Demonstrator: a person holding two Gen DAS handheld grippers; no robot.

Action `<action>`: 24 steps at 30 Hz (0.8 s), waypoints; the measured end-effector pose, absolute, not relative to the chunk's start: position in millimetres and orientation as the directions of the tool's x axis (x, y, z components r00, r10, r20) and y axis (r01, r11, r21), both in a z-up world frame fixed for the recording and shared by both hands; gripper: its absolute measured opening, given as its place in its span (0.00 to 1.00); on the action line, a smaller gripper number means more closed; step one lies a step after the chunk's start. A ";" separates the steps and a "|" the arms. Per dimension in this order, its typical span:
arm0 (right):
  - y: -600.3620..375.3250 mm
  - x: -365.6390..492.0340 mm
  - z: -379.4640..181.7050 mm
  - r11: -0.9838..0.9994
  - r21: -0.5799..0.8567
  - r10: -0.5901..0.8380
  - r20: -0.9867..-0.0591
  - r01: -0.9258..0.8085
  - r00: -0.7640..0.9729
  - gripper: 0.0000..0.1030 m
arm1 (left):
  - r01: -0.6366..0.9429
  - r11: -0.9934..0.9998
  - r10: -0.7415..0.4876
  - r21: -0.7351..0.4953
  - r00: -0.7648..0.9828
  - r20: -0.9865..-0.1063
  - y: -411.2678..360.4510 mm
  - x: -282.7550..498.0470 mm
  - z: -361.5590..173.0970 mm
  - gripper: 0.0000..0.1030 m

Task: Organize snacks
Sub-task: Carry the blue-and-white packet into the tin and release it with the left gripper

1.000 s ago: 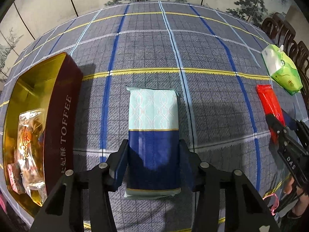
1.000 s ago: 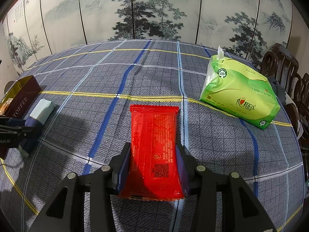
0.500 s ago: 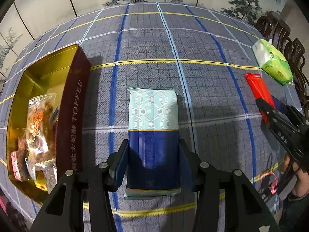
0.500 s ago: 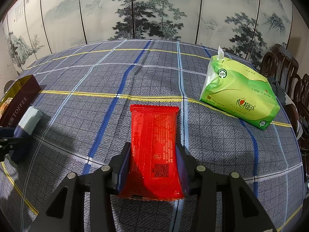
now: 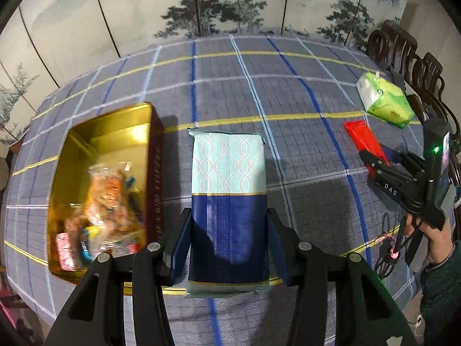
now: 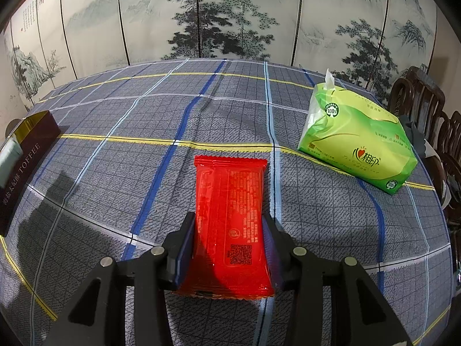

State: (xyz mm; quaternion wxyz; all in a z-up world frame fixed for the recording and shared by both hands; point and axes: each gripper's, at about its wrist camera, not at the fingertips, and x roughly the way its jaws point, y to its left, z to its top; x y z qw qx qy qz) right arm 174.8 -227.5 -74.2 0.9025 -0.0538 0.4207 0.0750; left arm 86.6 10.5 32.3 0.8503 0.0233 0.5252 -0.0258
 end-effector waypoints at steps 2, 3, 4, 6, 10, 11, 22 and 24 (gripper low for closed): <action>-227.3 174.7 -74.2 0.983 -0.034 0.090 -0.767 -0.181 0.635 0.44 | 0.059 0.998 -0.015 0.014 0.458 -0.889 18.1 85.6 38.2 0.44; -227.5 174.8 -74.2 0.983 -0.033 0.091 -0.767 -0.181 0.635 0.44 | 0.052 0.999 -0.010 0.016 0.463 -0.886 22.3 85.4 40.6 0.44; -227.6 174.8 -74.2 0.983 -0.033 0.091 -0.768 -0.181 0.635 0.44 | 0.043 0.999 -0.004 0.019 0.467 -0.884 27.0 85.2 42.8 0.44; -227.2 174.7 -74.3 0.983 -0.033 0.091 -0.768 -0.181 0.635 0.44 | 0.025 1.000 0.002 0.016 0.470 -0.883 37.8 84.3 46.8 0.44; -227.2 174.7 -74.1 0.983 -0.034 0.090 -0.767 -0.181 0.635 0.44 | -0.014 1.000 0.026 0.022 0.477 -0.878 61.0 83.2 52.9 0.44; -227.1 174.7 -74.1 0.983 -0.034 0.091 -0.768 -0.181 0.635 0.44 | -0.026 0.999 0.038 0.029 0.480 -0.876 68.0 82.7 54.3 0.44; -227.8 174.9 -73.2 0.983 -0.036 0.089 -0.767 -0.181 0.635 0.44 | -0.160 0.987 0.092 0.022 0.441 -0.893 136.2 77.5 45.7 0.44; -228.0 174.9 -73.2 0.983 -0.036 0.089 -0.767 -0.181 0.635 0.44 | -0.169 0.985 0.099 0.026 0.434 -0.895 143.5 76.8 42.5 0.44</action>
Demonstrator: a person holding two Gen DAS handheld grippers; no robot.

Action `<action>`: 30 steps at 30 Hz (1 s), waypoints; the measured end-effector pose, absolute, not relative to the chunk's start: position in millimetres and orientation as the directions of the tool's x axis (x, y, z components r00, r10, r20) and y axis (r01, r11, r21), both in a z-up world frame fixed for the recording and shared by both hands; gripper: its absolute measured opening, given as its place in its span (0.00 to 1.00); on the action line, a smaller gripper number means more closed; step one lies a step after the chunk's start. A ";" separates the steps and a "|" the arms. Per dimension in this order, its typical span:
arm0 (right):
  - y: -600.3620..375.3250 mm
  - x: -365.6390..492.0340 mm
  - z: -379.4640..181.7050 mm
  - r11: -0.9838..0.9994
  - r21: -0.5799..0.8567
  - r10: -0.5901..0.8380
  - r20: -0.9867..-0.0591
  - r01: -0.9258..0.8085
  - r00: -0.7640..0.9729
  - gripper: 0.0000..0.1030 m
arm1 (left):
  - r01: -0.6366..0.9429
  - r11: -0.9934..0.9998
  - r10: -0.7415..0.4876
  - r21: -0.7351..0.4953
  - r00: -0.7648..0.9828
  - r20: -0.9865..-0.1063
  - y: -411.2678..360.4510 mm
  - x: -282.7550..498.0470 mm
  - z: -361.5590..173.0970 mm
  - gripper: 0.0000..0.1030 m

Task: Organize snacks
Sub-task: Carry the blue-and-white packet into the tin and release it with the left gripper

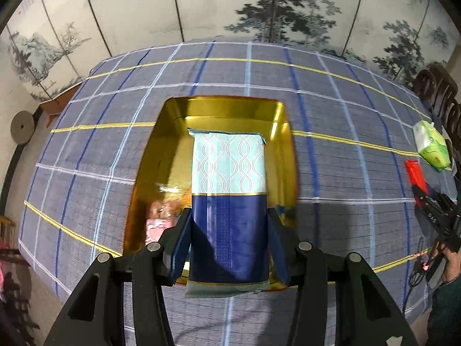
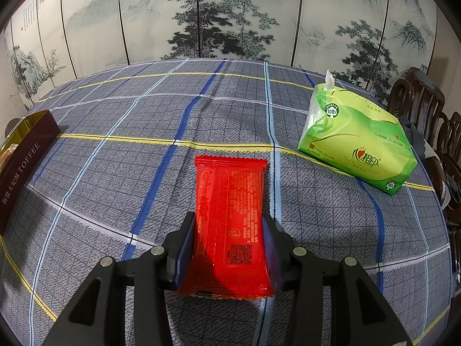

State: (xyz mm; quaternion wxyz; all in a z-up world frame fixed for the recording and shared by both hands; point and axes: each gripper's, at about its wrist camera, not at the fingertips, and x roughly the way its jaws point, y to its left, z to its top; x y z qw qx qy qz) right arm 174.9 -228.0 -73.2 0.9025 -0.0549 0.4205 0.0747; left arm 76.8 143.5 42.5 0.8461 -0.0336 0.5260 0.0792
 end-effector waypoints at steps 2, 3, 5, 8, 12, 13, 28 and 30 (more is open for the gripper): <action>-227.4 174.7 -73.4 0.983 -0.036 0.089 -0.767 -0.181 0.635 0.44 | -0.172 0.985 0.103 0.032 0.426 -0.899 149.8 75.5 38.6 0.44; -227.8 174.8 -73.3 0.983 -0.036 0.089 -0.767 -0.181 0.635 0.44 | -0.171 0.985 0.103 0.032 0.423 -0.900 152.7 76.0 36.4 0.44; -227.1 174.6 -73.5 0.983 -0.038 0.087 -0.767 -0.181 0.636 0.44 | -0.171 0.985 0.100 0.031 0.413 -0.905 158.1 77.2 30.3 0.44; -228.3 174.6 -71.8 0.982 -0.043 0.084 -0.767 -0.181 0.637 0.44 | -0.178 0.984 0.091 0.021 0.391 -0.916 165.4 78.8 20.4 0.44; -228.6 174.6 -71.8 0.982 -0.046 0.081 -0.766 -0.181 0.637 0.44 | -0.176 0.984 0.092 0.027 0.370 -0.924 170.5 78.6 9.9 0.44; -228.4 174.2 -71.5 0.982 -0.046 0.081 -0.766 -0.181 0.637 0.44 | -0.178 0.984 0.093 0.028 0.365 -0.926 172.0 78.4 7.5 0.44; -228.0 173.3 -71.4 0.982 -0.048 0.080 -0.767 -0.180 0.637 0.44 | -0.156 0.985 0.130 0.079 0.349 -0.928 170.5 80.8 -1.8 0.48; -228.1 173.3 -71.4 0.982 -0.050 0.078 -0.766 -0.180 0.638 0.44 | -0.156 0.984 0.130 0.080 0.348 -0.928 170.2 81.3 -1.4 0.48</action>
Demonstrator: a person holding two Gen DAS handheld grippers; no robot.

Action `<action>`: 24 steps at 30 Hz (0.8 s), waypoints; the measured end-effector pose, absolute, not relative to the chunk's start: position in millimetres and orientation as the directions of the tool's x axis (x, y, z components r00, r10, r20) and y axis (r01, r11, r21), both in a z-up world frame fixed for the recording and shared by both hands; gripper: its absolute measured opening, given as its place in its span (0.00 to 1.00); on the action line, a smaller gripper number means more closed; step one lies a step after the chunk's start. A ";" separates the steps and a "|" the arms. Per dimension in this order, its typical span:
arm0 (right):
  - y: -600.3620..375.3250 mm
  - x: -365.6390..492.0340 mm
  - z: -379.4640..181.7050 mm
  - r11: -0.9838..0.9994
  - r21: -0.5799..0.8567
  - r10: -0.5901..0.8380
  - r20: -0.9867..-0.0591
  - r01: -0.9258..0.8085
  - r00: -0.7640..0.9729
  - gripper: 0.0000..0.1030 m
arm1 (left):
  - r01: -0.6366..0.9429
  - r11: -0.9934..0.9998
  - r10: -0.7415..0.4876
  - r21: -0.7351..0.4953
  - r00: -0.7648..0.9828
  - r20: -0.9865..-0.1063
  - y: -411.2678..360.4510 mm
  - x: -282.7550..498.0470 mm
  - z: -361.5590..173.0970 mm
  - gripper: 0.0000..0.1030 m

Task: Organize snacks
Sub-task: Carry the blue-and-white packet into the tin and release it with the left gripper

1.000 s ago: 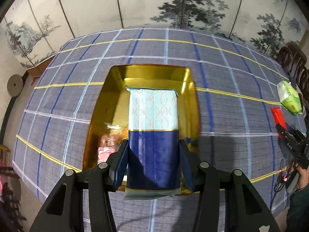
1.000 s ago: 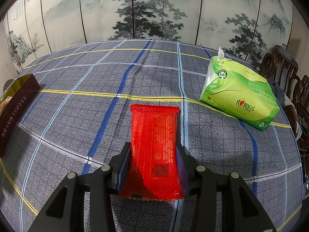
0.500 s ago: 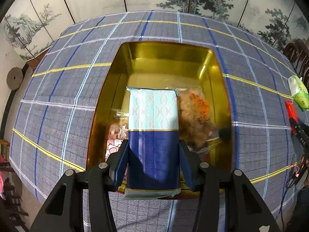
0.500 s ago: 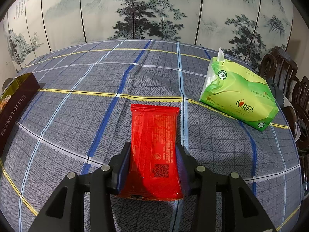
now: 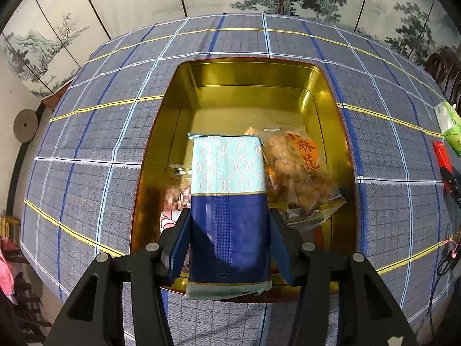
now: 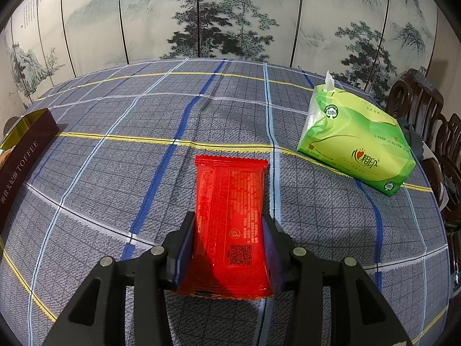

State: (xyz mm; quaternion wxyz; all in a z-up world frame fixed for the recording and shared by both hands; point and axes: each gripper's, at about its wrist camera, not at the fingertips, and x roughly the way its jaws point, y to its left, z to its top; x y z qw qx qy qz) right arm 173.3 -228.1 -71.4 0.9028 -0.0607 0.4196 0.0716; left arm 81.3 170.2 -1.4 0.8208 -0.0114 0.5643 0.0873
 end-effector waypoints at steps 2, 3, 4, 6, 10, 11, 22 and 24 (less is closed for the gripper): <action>-228.4 173.4 -71.4 0.982 -0.048 0.080 -0.766 -0.180 0.637 0.44 | -0.155 0.985 0.130 0.080 0.349 -0.928 170.3 81.4 -1.2 0.49; -228.8 173.4 -71.4 0.982 -0.047 0.080 -0.766 -0.180 0.637 0.44 | -0.155 0.985 0.130 0.079 0.350 -0.928 170.7 81.5 -0.9 0.50; -227.1 172.2 -71.9 0.983 -0.048 0.079 -0.766 -0.180 0.637 0.44 | -0.156 0.985 0.130 0.079 0.352 -0.927 170.5 81.6 -0.3 0.50; -228.6 172.1 -71.6 0.983 -0.048 0.079 -0.766 -0.180 0.637 0.44 | -0.154 0.984 0.135 0.084 0.359 -0.923 169.8 81.2 2.3 0.51; -227.9 172.2 -72.7 0.983 -0.043 0.083 -0.767 -0.179 0.636 0.45 | -0.155 0.984 0.141 0.088 0.375 -0.916 169.3 81.0 9.2 0.57; -228.5 172.3 -73.0 0.983 -0.042 0.083 -0.767 -0.179 0.636 0.45 | -0.156 0.984 0.143 0.089 0.378 -0.915 169.4 80.6 10.9 0.57; -229.4 173.6 -74.0 0.983 -0.039 0.084 -0.768 -0.178 0.635 0.44 | -0.178 0.981 0.148 0.080 0.418 -0.896 167.0 69.8 29.2 0.61; -229.3 174.6 -73.4 0.983 -0.041 0.081 -0.772 -0.176 0.631 0.44 | -0.179 0.981 0.147 0.076 0.425 -0.893 165.7 66.3 31.6 0.62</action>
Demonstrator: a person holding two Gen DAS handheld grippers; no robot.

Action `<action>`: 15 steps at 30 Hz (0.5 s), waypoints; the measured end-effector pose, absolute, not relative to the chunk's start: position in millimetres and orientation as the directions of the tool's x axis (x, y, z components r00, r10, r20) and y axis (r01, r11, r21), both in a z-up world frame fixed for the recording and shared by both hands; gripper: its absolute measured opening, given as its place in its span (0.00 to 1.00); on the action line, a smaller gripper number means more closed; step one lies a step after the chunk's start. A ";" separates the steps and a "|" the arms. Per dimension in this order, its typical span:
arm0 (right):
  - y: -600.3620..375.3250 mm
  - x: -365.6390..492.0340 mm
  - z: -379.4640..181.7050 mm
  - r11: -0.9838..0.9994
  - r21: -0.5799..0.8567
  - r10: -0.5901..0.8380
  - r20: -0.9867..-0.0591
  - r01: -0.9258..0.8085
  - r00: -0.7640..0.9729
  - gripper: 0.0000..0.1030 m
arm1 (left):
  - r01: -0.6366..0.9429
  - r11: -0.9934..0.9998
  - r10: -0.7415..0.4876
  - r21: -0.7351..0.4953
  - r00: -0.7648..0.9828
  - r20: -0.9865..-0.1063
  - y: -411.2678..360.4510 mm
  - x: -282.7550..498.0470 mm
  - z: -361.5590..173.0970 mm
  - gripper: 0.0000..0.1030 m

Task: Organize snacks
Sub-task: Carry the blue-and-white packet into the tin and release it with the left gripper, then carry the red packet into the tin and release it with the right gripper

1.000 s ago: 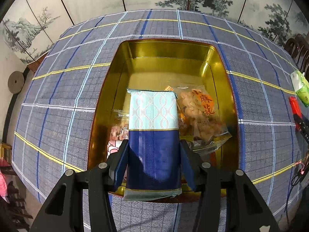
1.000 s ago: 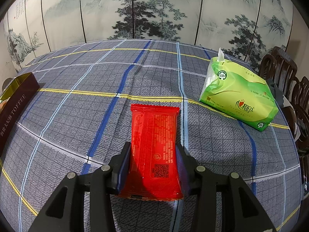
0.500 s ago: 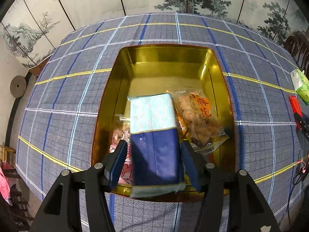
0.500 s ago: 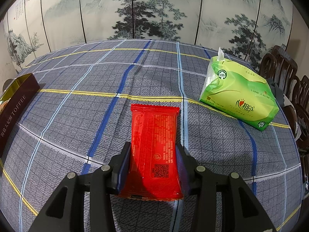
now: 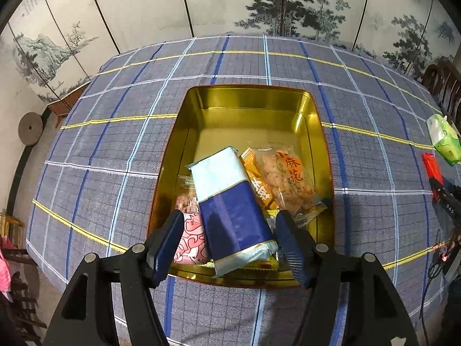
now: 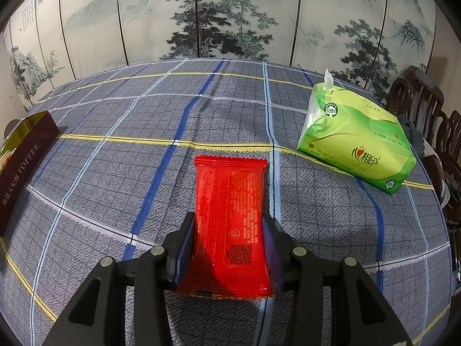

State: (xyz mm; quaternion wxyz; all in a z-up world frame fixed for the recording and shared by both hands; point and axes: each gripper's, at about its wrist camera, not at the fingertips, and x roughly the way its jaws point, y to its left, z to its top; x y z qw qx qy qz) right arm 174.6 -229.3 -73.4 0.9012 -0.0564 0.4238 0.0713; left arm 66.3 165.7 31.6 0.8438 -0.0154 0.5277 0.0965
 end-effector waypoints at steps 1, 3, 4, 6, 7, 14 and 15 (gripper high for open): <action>-228.2 175.2 -73.2 0.984 -0.042 0.078 -0.774 -0.174 0.628 0.43 | -0.180 0.981 0.144 0.072 0.428 -0.892 165.2 64.2 32.8 0.63; -226.5 176.7 -72.2 0.984 -0.051 0.067 -0.781 -0.169 0.621 0.43 | -0.182 0.982 0.133 0.059 0.431 -0.892 165.2 61.6 33.8 0.63; -225.0 177.6 -71.7 0.985 -0.052 0.062 -0.785 -0.164 0.617 0.43 | -0.184 0.982 0.128 0.052 0.432 -0.893 165.0 60.0 34.2 0.64; -223.4 178.5 -70.8 0.986 -0.062 0.047 -0.791 -0.157 0.610 0.43 | -0.187 0.981 0.122 0.044 0.435 -0.892 164.9 56.6 34.7 0.64; -222.5 178.7 -70.5 0.986 -0.065 0.041 -0.794 -0.153 0.606 0.42 | -0.187 0.981 0.123 0.044 0.435 -0.892 164.4 55.3 34.8 0.64; -214.3 179.4 -67.3 0.988 -0.103 -0.019 -0.813 -0.113 0.581 0.42 | -0.200 0.979 0.124 0.036 0.448 -0.886 166.6 46.2 36.6 0.65; -213.3 178.5 -67.0 0.989 -0.108 -0.028 -0.814 -0.105 0.581 0.42 | -0.201 0.979 0.126 0.037 0.450 -0.884 166.5 45.4 36.8 0.65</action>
